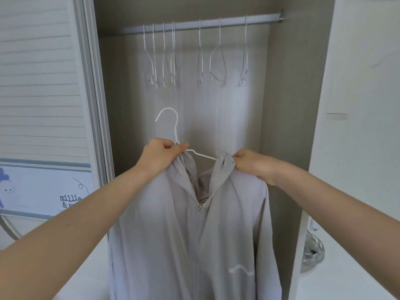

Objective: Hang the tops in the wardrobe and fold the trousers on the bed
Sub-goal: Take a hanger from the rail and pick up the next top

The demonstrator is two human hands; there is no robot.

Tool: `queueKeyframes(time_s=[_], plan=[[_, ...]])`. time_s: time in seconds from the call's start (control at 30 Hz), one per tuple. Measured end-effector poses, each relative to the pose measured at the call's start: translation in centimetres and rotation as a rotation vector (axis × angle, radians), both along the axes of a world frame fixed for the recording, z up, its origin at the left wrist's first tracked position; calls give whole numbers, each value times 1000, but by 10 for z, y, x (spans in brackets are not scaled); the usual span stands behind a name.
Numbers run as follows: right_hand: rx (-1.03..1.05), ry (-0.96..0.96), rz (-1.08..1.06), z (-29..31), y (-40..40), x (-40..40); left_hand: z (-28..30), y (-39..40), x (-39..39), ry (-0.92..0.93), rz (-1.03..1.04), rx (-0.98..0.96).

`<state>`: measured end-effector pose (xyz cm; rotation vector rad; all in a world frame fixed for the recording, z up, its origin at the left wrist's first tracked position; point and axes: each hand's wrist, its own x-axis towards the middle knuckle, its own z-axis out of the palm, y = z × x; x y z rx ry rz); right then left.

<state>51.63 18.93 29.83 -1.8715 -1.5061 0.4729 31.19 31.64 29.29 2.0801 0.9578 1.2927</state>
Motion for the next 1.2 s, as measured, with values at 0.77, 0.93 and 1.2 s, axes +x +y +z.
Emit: queueKeyframes(time_s=[0.77,0.93,1.2], plan=[[236,341,-74,66,-27,26,30,87,-9,182,-19,112],[221,276,-212,85,-30,23,47,81,26,120,-134,196],[266,323,-391,120,-39,28,62,59,90,143,-335,134]])
